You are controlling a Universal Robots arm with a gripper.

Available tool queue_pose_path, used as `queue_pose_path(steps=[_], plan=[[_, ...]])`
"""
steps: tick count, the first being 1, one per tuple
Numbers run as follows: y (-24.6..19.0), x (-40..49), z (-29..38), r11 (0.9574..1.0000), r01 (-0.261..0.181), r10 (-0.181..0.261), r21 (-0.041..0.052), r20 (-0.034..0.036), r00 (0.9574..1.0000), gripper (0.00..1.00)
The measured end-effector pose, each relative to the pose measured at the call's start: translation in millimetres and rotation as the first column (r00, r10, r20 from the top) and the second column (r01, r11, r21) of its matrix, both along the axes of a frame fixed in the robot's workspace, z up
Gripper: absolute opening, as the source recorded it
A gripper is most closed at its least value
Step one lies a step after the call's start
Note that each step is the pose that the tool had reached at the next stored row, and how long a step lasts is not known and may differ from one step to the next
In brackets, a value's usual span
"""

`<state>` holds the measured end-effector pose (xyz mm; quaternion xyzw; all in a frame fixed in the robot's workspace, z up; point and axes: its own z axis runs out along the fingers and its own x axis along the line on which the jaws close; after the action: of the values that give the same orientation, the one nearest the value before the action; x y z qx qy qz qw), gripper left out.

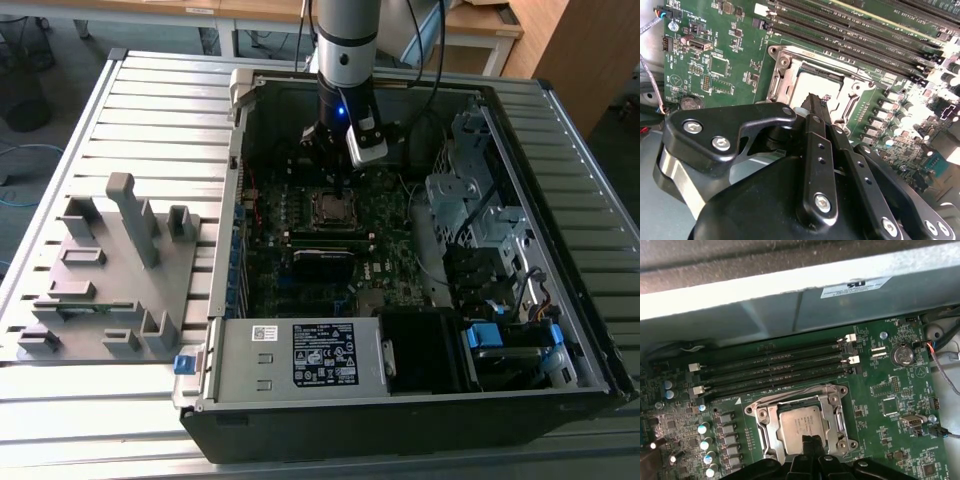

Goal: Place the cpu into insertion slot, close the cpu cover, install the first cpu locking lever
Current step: 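Install the first cpu locking lever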

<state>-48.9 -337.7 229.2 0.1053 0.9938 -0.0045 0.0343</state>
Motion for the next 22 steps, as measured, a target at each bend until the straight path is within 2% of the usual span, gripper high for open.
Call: queue_pose_path(steps=[3,9,15,22], plan=[[-2.0,0.0,0.0,1.0000,0.000,0.000,-0.0024,-0.0001,1.0000,0.10],[-8.9,0.0,0.0,1.0000,0.000,0.000,-0.0027,0.0001,1.0000,0.10],[-9.6,0.0,1.0,1.0000,0.000,0.000,0.0035,0.0001,1.0000,0.10],[-9.8,0.0,1.3,1.0000,0.000,0.000,0.0034,-0.0001,1.0000,0.10]])
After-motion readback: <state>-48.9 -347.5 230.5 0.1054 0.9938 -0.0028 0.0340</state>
